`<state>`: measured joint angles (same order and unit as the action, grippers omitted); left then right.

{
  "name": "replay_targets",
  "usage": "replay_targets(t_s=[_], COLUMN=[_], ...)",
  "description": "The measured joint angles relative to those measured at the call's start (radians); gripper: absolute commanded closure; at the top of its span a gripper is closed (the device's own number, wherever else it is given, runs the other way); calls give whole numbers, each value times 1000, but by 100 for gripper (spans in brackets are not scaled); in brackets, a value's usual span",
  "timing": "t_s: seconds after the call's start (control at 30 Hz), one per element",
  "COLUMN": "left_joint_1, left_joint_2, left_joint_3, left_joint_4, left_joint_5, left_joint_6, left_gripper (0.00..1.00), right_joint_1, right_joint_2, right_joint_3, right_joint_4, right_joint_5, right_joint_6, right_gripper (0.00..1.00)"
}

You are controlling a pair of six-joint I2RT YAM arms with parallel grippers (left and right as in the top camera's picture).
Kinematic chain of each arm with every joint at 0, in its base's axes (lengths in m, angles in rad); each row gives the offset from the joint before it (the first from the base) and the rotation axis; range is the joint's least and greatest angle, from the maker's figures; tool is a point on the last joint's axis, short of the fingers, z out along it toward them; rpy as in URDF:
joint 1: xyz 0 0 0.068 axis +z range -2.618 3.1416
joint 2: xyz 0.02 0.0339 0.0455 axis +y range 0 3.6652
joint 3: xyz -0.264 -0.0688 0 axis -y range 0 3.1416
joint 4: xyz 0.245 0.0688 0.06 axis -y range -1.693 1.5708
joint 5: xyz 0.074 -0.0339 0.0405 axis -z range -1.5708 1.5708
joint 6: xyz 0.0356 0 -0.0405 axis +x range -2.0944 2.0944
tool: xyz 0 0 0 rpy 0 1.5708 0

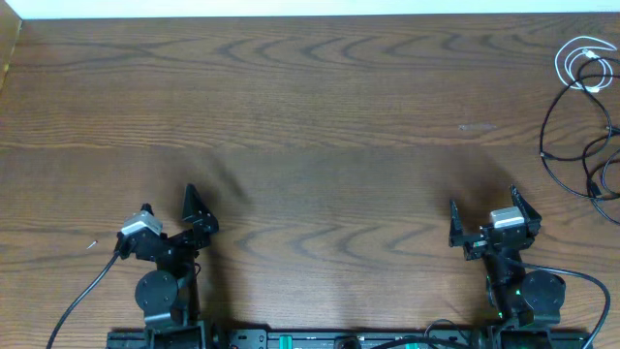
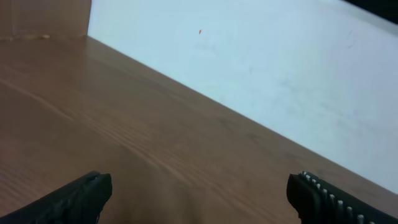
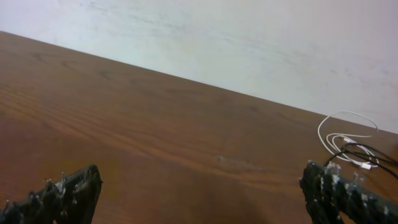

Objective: Untangle cables

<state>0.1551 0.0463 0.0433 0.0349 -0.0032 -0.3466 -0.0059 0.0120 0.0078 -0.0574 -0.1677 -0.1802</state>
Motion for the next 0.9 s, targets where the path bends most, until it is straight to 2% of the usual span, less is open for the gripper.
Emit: replay_targets(t_s=[0.9], left_joint_1=[0], left_joint_2=[-35], left_joint_3=[-27], left_joint_4=[-58], left_joint_5=[5], left_joint_6=[29], left_gripper=[4], right_joint_1=[0], right_joint_2=[0], right_joint_3=[0], right_joint_4=[0], right_joint_5=[0], right_joint_6=[0], right_gripper=[1])
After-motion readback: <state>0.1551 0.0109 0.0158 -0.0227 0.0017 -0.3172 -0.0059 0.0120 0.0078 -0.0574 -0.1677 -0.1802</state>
